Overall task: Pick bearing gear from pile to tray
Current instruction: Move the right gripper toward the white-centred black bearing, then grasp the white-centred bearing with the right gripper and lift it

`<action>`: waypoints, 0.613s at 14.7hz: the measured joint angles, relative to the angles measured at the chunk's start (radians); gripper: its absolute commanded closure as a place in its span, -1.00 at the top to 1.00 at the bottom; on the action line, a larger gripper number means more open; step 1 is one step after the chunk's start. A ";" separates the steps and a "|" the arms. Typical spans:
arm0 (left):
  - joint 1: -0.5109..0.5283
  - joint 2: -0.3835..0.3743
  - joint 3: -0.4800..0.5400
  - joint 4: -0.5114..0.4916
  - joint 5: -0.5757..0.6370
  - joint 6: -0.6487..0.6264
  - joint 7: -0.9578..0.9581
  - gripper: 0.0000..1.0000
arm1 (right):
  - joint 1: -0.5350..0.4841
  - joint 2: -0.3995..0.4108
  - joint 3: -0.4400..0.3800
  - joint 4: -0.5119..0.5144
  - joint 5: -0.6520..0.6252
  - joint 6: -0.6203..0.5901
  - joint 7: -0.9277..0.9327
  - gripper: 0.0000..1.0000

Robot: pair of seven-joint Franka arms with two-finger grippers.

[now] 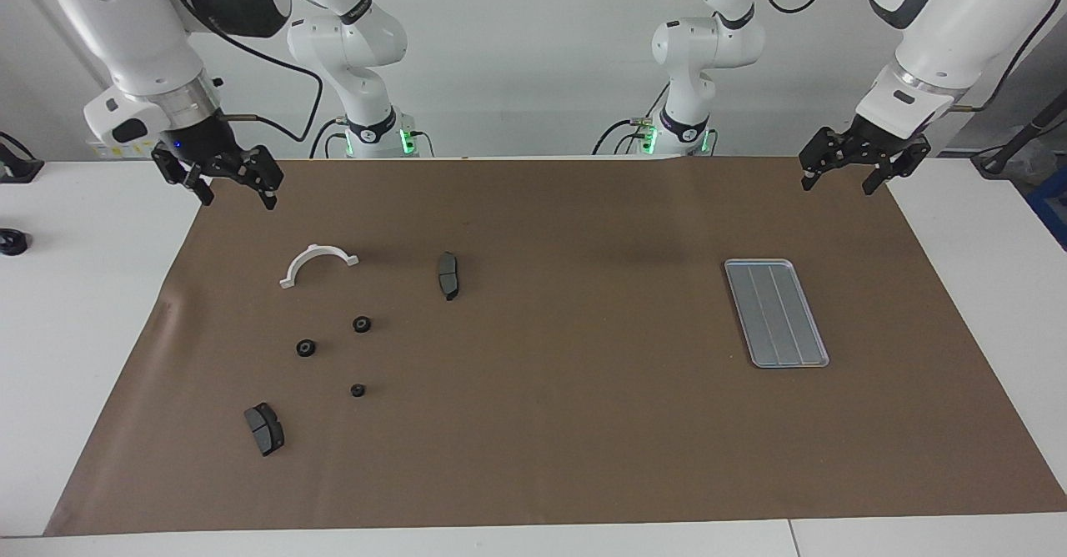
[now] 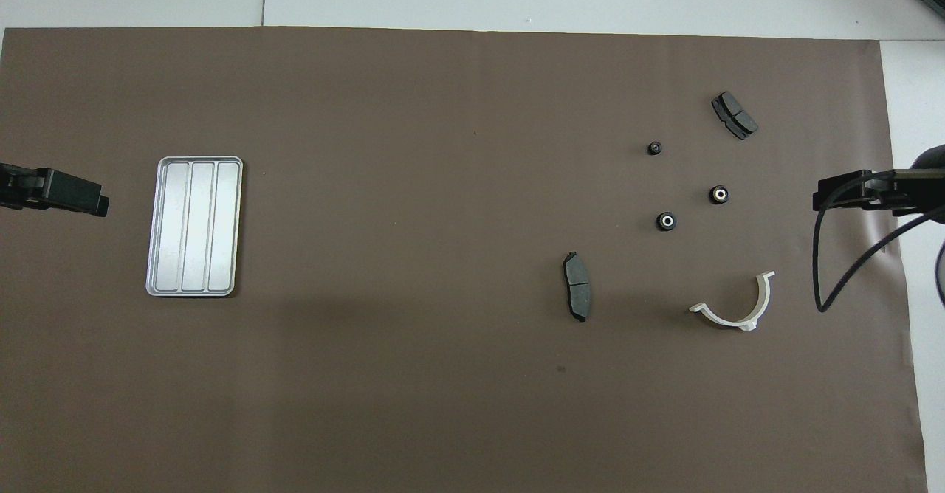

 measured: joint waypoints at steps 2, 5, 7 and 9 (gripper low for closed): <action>0.000 0.000 0.000 0.000 0.000 0.000 0.000 1.00 | 0.000 0.051 0.000 -0.036 0.000 0.110 -0.024 1.00; 0.000 0.000 0.000 0.000 0.000 0.000 0.000 1.00 | 0.001 0.167 0.001 -0.050 0.000 0.254 -0.030 1.00; 0.000 0.000 0.000 0.000 0.000 0.000 0.000 1.00 | 0.003 0.251 0.002 -0.054 0.000 0.346 -0.030 1.00; 0.000 0.000 0.000 0.000 0.000 0.000 0.000 1.00 | 0.010 0.313 0.003 -0.070 0.000 0.434 -0.030 1.00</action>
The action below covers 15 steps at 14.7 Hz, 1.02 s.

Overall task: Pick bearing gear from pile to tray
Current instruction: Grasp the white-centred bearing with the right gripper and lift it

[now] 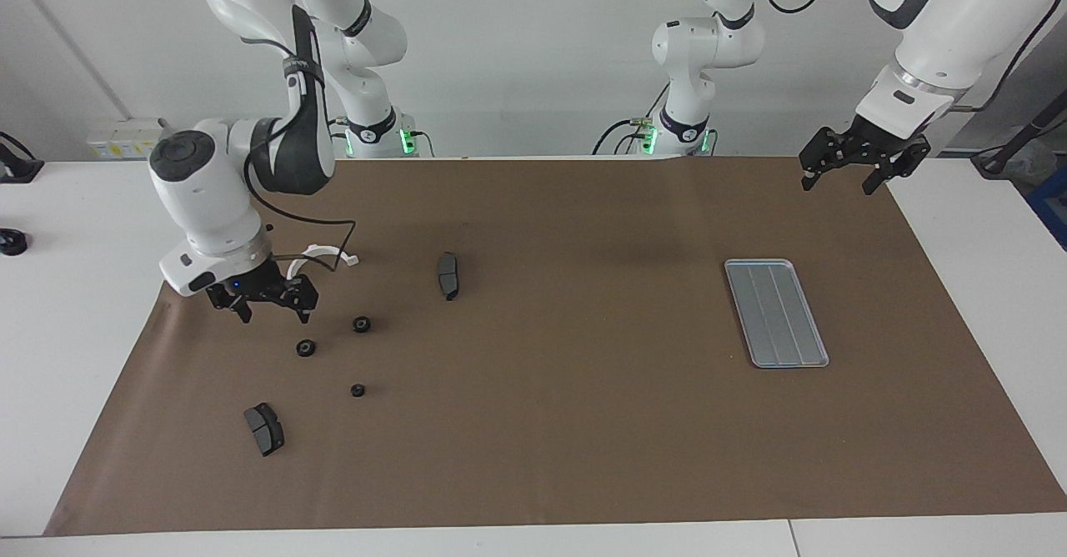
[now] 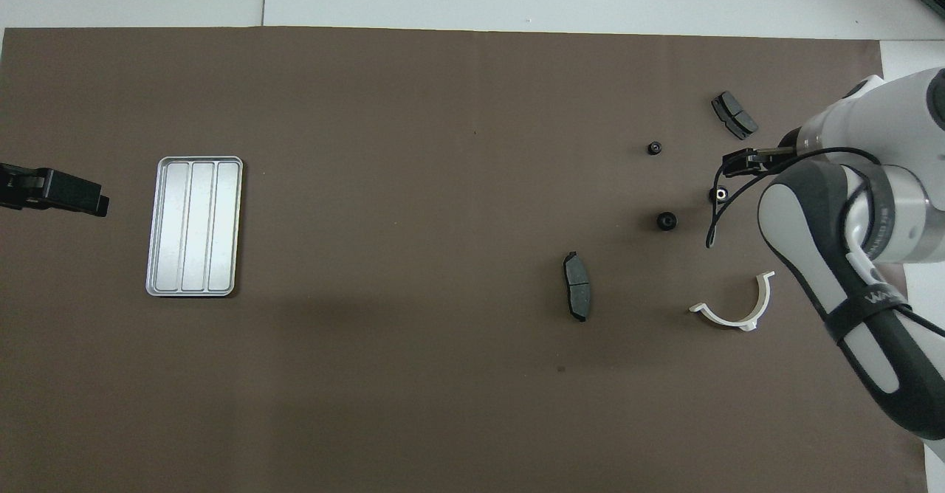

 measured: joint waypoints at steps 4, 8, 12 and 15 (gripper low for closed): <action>0.000 0.000 0.000 0.000 0.000 0.000 0.000 1.00 | 0.004 0.050 0.000 -0.096 0.000 0.156 0.000 1.00; 0.000 0.000 0.000 0.000 0.000 0.000 0.000 1.00 | 0.001 0.069 -0.002 -0.149 0.005 0.221 -0.004 1.00; 0.000 0.000 0.000 0.000 0.000 0.000 0.000 1.00 | -0.011 0.085 -0.002 -0.150 0.099 0.239 -0.098 0.41; 0.000 0.000 0.000 0.000 0.000 0.000 0.000 1.00 | -0.028 0.086 -0.003 -0.150 0.131 0.239 -0.151 0.10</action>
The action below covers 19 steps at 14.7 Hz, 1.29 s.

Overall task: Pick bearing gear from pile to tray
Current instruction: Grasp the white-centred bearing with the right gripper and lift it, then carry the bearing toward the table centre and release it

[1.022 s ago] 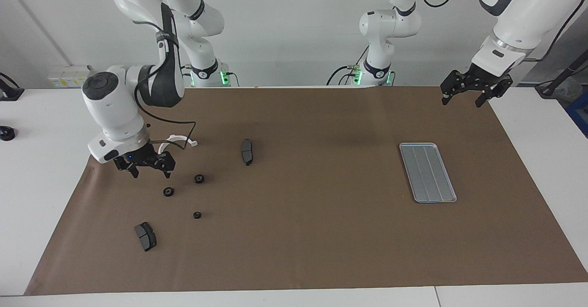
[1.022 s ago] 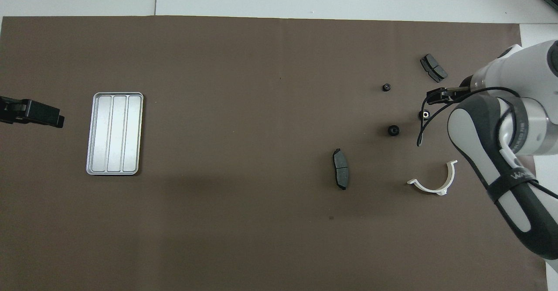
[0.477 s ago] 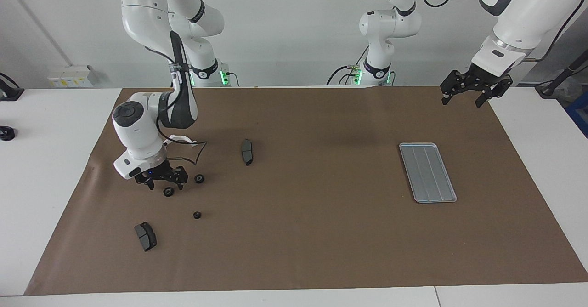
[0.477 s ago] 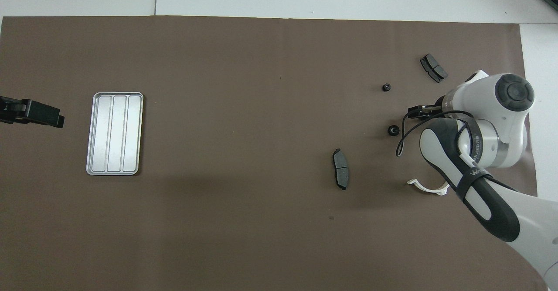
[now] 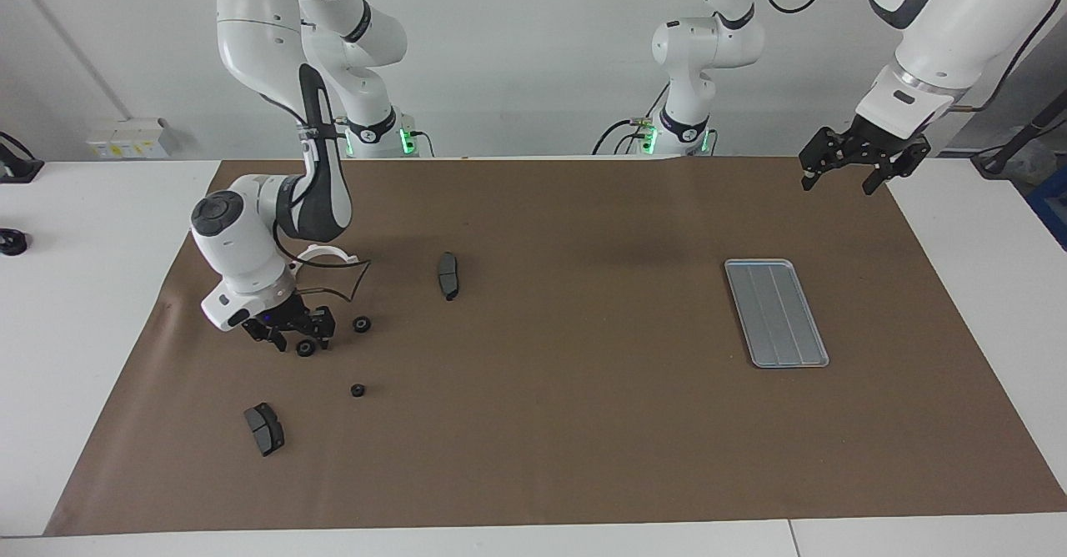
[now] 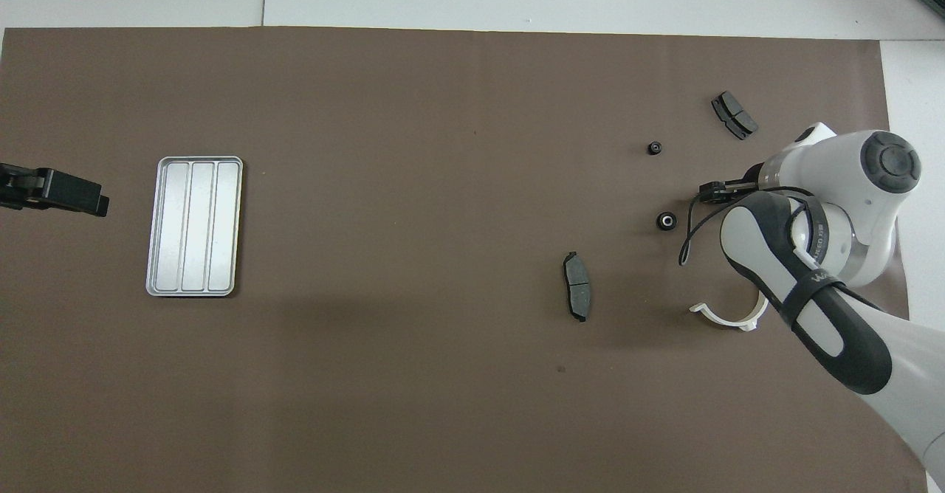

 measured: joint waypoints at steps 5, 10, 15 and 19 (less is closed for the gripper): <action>0.000 0.000 0.000 0.000 0.000 0.000 0.000 1.00 | 0.000 0.001 0.000 0.000 0.000 0.000 0.000 -0.04; 0.000 0.000 0.000 0.000 0.000 0.000 0.000 1.00 | 0.000 0.000 -0.001 0.002 0.000 0.001 0.000 -1.00; 0.000 0.000 0.000 0.000 0.000 0.000 0.000 1.00 | 0.016 -0.001 0.001 0.032 0.004 -0.038 0.044 -1.00; 0.000 0.000 0.000 0.000 0.000 0.000 0.000 1.00 | 0.107 -0.029 0.005 0.175 0.004 -0.219 0.238 -1.00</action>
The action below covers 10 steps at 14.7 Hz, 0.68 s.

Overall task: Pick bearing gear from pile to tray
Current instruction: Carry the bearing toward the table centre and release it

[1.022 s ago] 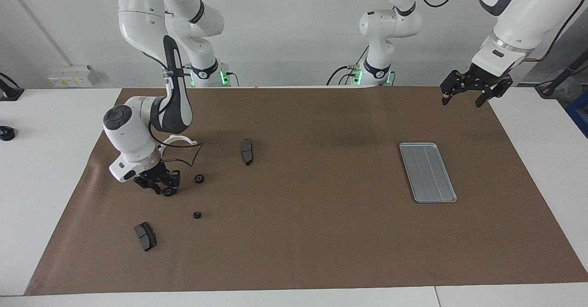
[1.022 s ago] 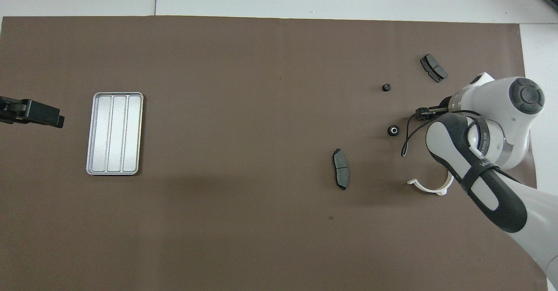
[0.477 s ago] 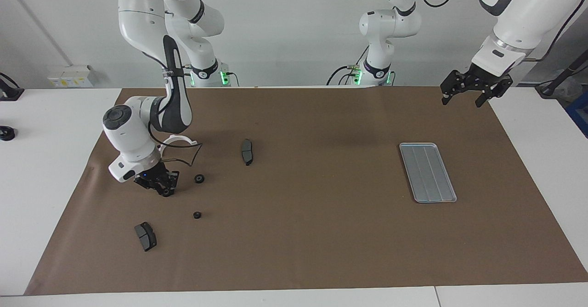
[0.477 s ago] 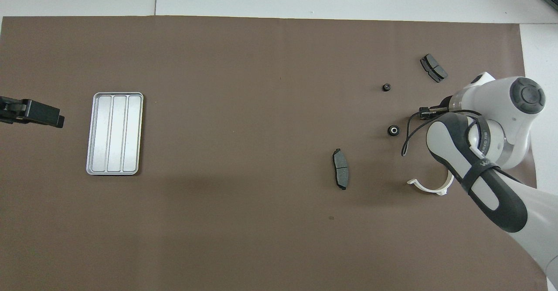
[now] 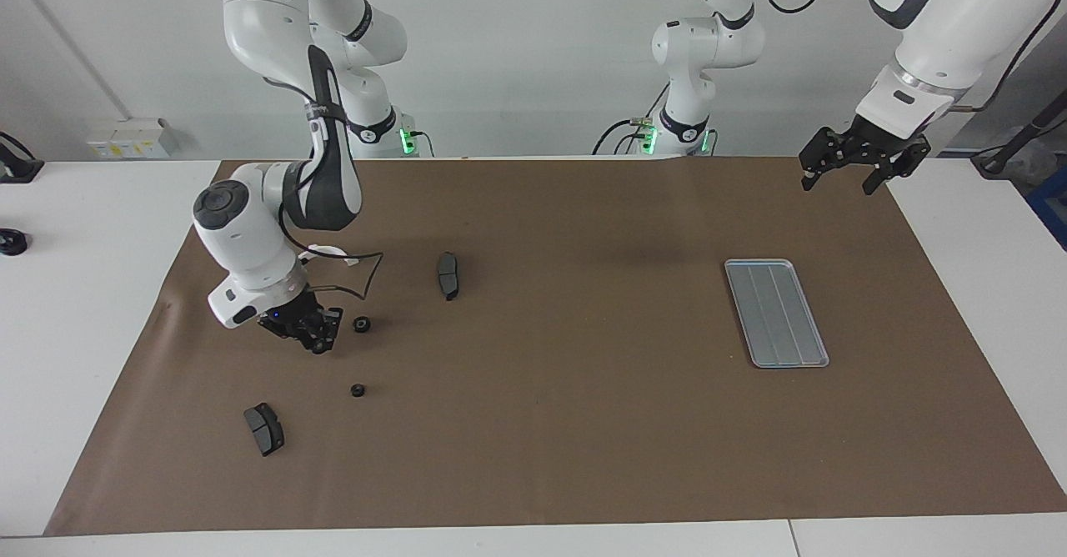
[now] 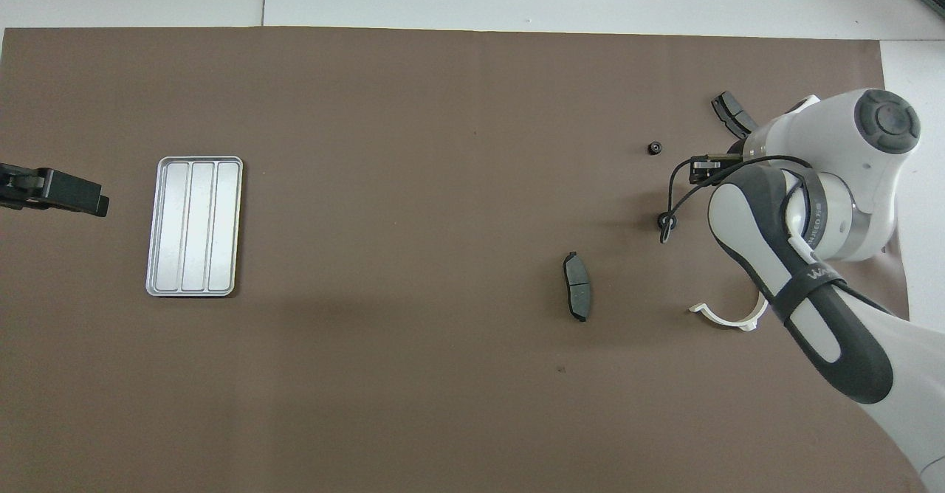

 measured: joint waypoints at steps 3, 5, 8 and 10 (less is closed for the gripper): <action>0.000 0.000 0.000 0.000 0.000 0.000 0.000 1.00 | 0.120 -0.011 0.003 0.089 0.000 -0.042 0.178 -1.00; 0.000 0.000 0.000 0.000 0.000 0.000 0.000 1.00 | 0.210 -0.006 0.004 0.113 0.000 -0.028 0.312 -1.00; 0.000 0.000 0.000 0.000 0.000 0.000 0.000 1.00 | 0.321 0.032 0.005 0.129 0.000 0.046 0.478 -1.00; 0.000 0.000 0.000 0.000 0.000 0.000 0.000 1.00 | 0.384 0.094 0.005 0.165 0.000 0.068 0.579 -1.00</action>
